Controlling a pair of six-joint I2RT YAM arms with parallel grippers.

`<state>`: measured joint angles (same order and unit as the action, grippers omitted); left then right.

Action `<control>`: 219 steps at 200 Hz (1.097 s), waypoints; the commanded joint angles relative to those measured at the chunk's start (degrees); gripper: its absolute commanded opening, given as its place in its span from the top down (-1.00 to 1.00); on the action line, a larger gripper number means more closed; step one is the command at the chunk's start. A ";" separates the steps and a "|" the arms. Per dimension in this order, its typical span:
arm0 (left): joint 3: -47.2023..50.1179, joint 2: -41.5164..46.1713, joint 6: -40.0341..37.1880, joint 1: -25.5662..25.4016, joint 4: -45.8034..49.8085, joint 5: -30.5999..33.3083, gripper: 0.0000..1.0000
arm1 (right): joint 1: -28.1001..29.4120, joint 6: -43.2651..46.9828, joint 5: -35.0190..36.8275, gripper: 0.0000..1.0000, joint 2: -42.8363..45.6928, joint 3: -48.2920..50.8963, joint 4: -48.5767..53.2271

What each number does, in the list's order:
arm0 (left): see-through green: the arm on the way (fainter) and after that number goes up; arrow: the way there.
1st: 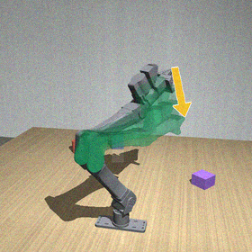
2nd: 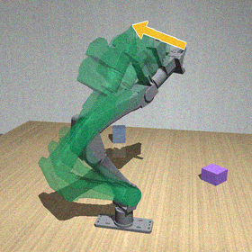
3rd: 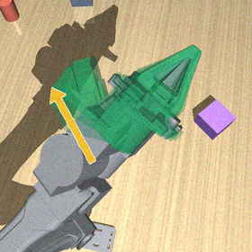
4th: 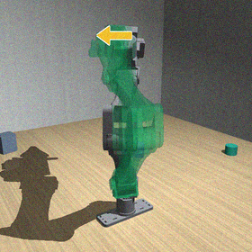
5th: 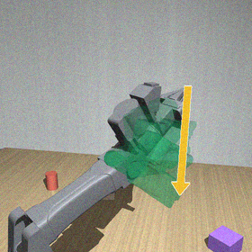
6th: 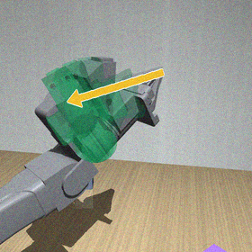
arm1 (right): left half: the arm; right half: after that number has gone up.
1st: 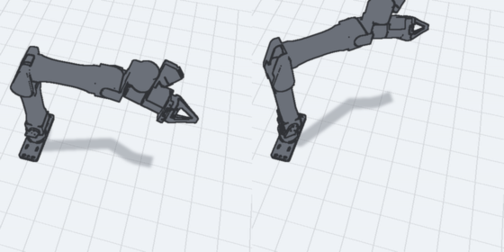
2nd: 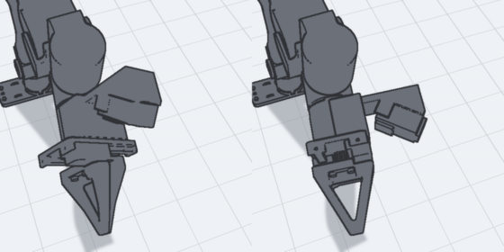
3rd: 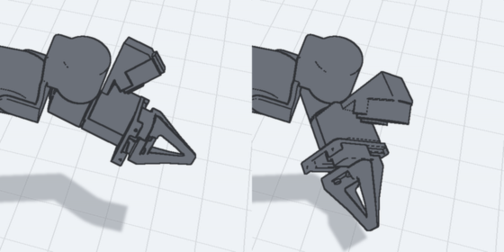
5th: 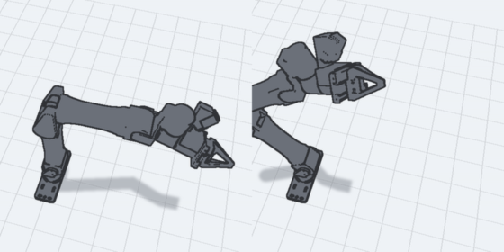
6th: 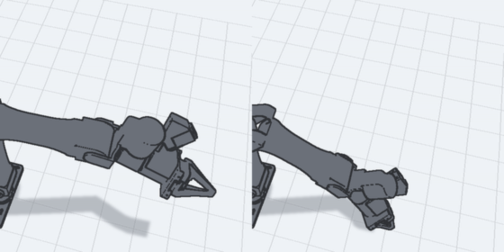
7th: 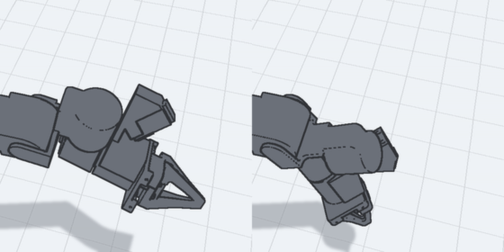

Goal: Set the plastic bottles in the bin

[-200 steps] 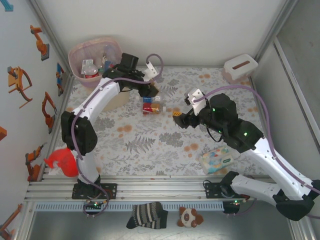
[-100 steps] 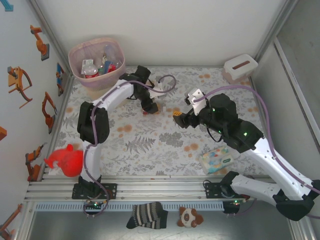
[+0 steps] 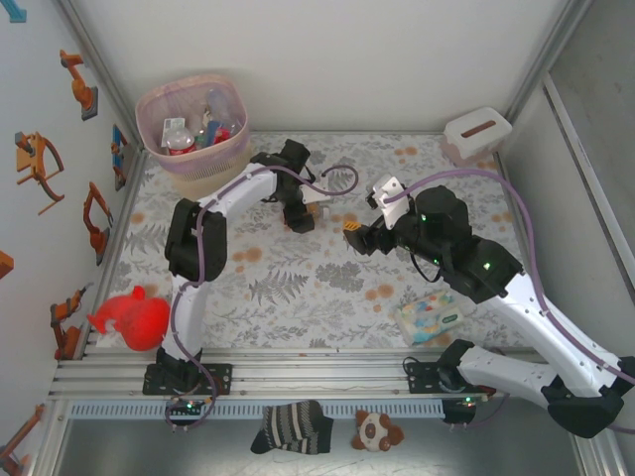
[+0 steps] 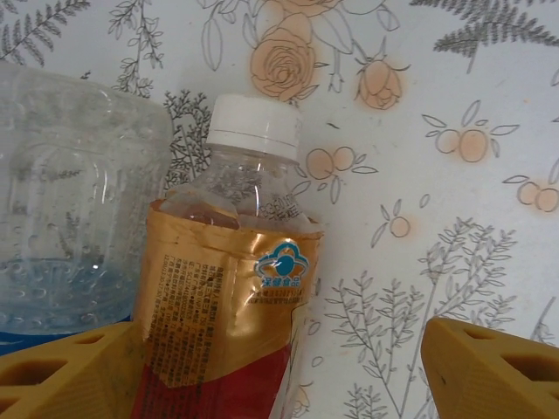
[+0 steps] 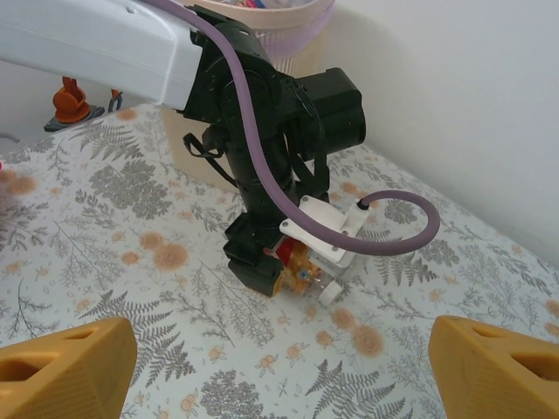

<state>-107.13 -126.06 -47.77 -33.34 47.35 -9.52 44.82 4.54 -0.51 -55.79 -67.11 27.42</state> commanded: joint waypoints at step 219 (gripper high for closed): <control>1.11 -1.63 1.64 0.21 -1.29 -2.23 -0.26 | 0.12 0.12 0.95 -0.72 1.03 0.58 0.00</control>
<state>-107.13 -129.58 -46.78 -33.30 45.82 -9.41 44.82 4.54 -0.43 -55.79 -67.09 27.68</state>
